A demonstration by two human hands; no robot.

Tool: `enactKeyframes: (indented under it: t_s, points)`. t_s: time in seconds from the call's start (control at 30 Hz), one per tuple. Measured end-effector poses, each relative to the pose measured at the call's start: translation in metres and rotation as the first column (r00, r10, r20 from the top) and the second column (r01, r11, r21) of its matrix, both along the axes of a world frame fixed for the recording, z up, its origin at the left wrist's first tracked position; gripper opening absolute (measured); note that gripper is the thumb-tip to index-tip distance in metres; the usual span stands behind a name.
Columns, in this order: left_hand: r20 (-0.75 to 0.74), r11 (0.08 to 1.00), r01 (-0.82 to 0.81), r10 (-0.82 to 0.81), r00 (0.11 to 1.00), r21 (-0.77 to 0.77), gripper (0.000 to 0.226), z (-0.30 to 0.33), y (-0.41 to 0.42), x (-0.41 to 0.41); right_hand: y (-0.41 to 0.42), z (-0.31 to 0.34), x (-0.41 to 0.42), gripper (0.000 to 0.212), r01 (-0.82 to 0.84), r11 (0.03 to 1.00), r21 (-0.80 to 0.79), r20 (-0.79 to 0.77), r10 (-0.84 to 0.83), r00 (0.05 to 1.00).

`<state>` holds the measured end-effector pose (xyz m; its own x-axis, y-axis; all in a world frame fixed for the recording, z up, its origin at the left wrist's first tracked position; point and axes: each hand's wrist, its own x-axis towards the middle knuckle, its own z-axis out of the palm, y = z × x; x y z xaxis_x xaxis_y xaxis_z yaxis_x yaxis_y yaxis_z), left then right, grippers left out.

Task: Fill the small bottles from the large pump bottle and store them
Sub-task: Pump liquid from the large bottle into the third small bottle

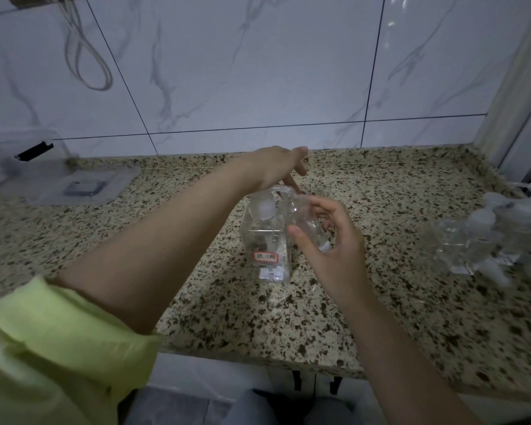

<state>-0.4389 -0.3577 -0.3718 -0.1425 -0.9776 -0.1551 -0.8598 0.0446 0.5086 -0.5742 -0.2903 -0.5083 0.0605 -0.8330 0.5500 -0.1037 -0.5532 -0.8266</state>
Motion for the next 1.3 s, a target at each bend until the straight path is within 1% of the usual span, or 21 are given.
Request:
enactKeyframes:
  t_s: [0.13,0.27,0.37,0.53,0.63,0.73,0.87,0.97,1.07,1.17,1.3]
  points:
    - [-0.025,1.000,0.000,-0.001,1.000,-0.012,0.060,-0.0019,-0.0012,0.0002,0.0008,0.0011,0.0007,0.044,0.006,1.000,0.011,0.012,-0.006,1.000]
    - [-0.012,1.000,0.005,-0.004,1.000,0.017,0.062,-0.0014,-0.0015,0.0011,0.0014,0.0009,0.0009,0.045,0.003,1.000,0.007,0.007,-0.003,1.000]
    - [-0.060,1.000,0.002,-0.002,0.998,-0.006,0.060,0.0012,-0.0022,0.0001,0.0020,0.0013,0.0014,0.044,0.001,1.000,0.015,0.019,-0.002,1.000]
    - [0.017,1.000,-0.007,0.007,1.000,0.008,0.063,0.0005,-0.0017,0.0006,0.0022,0.0021,0.0008,0.043,-0.002,1.000,-0.004,0.015,0.002,1.000]
    - [0.000,1.000,0.004,-0.004,1.000,0.005,0.063,-0.0002,-0.0023,-0.0018,0.0014,0.0017,0.0010,0.045,0.004,1.000,0.022,0.013,-0.004,1.000]
    - [0.031,1.000,-0.005,0.005,1.000,0.006,0.065,-0.0006,-0.0024,0.0000,0.0009,0.0002,0.0007,0.047,0.002,1.000,0.025,-0.005,-0.002,1.000]
    - [0.009,1.000,0.001,-0.001,1.000,-0.002,0.064,-0.0003,-0.0031,0.0016,0.0013,0.0010,0.0018,0.050,-0.004,1.000,0.027,0.005,0.004,1.000]
    - [0.049,1.000,0.000,-0.001,0.999,0.011,0.063,-0.0016,-0.0047,-0.0004,0.0015,0.0007,0.0007,0.048,-0.005,1.000,0.030,-0.002,0.006,1.000]
    - [0.022,1.000,0.000,0.000,1.000,-0.005,0.062,-0.0013,-0.0049,0.0004,0.0025,0.0017,0.0012,0.049,-0.012,0.998,0.055,0.010,0.011,1.000]
    - [0.076,0.999,-0.009,0.005,0.997,0.051,0.064,-0.0009,-0.0060,0.0002,0.0029,0.0015,0.0012,0.045,-0.019,0.998,0.064,0.009,0.019,1.000]
    - [0.049,0.999,0.002,-0.004,0.999,0.049,0.063,0.0054,-0.0053,-0.0009,0.0020,0.0022,0.0014,0.041,-0.022,0.997,0.069,0.027,0.020,0.999]
